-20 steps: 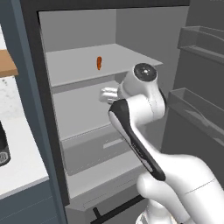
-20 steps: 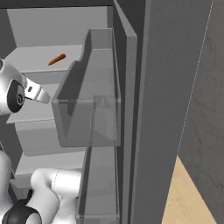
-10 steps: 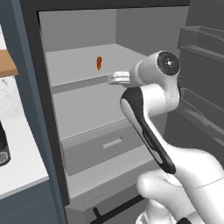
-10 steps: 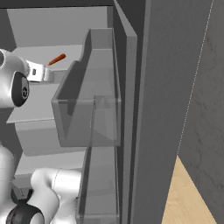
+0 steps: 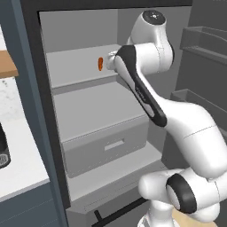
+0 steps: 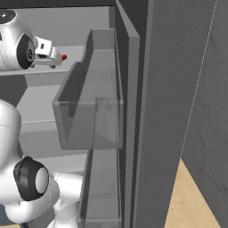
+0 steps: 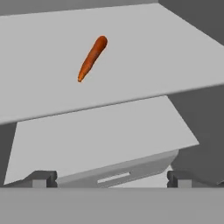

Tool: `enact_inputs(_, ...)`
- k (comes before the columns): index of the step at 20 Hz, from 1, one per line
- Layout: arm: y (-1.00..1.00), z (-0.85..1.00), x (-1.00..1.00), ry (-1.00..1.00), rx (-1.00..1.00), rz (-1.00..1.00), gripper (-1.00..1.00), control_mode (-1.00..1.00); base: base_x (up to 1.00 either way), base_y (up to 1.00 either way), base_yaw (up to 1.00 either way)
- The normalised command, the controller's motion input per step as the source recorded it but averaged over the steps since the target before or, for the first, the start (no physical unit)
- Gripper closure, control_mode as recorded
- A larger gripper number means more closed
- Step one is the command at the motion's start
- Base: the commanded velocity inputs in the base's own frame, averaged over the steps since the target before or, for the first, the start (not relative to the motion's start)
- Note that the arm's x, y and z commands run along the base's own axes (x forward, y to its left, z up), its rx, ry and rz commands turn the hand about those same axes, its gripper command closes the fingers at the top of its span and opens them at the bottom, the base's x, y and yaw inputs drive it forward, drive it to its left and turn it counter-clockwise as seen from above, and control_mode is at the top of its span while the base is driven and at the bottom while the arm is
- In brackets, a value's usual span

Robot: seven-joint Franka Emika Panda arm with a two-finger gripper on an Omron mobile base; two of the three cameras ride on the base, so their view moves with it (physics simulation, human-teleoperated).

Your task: Place one carrot and one chicken drumstick in each tupperware on the nearby counter, to pack two identical lunches.

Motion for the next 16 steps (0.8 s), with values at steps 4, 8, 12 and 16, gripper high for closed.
enact_inputs(4,0.03,-0.34,0.85,0.0,-0.01,-0.01,-1.0,-1.0,0.0,0.0,0.0)
enact_inputs(8,0.38,-0.3,1.0,0.0,-0.02,-0.07,-1.0,-1.0,0.0,0.0,0.0)
enact_inputs(12,0.56,-0.19,1.0,0.0,-0.04,-0.1,-1.0,-1.0,0.0,0.0,0.0)
enact_inputs(16,0.48,-0.11,0.99,0.0,-0.05,-0.11,-1.0,-1.0,0.0,0.0,0.0)
